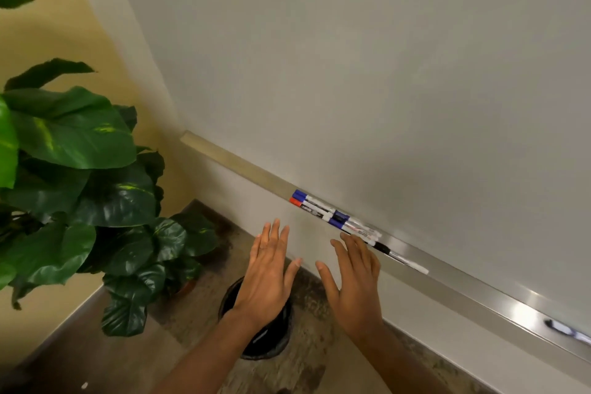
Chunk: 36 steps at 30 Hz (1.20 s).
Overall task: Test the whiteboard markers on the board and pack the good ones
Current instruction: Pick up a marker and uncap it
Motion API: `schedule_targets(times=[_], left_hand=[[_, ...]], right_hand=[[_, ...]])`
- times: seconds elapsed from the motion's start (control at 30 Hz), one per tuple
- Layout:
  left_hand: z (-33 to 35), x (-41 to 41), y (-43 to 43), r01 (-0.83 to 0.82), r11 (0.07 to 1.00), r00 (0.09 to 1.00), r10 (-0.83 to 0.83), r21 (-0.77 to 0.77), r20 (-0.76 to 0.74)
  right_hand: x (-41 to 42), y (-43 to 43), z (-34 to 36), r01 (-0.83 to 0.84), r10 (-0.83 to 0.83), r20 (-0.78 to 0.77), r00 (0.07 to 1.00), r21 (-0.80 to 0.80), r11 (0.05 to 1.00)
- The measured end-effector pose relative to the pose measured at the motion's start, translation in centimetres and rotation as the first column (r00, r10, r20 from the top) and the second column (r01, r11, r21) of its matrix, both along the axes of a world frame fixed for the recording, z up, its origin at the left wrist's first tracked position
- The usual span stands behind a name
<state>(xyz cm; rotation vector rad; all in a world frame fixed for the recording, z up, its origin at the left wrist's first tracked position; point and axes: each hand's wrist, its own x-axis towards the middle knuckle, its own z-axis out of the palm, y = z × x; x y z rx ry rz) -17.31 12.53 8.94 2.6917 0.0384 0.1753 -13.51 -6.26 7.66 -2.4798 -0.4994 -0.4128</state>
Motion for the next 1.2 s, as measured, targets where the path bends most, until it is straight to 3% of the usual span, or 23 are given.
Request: schedule_targets(times=[0.37,0.57,0.83,1.2], left_hand=[[2.3,3.3,-11.1,0.234,0.970,0.971,-0.230,0.065,-0.059],[2.4,4.7,-18.8,0.356,0.934,0.930,-0.352,0.025,-0.109],[1.5,5.9,-28.9,0.475,0.878,0.880,-0.471,0.056,-0.068],[-1.2,6.7,-39.0,0.555,0.817,0.830,-0.556,0.157,-0.040]], right_hand=[[-0.7,-10.7,2.7,0.196,-0.198,0.001,0.980,-0.125,0.973],[-1.5,-18.1,2.5,0.325,-0.326,0.017,0.945,-0.154,0.933],[-3.1,-28.2,1.6,0.497,-0.511,-0.023,0.859,-0.197,0.845],[-3.7,-39.6,-1.4,0.583,-0.616,-0.096,0.782,-0.235,0.778]])
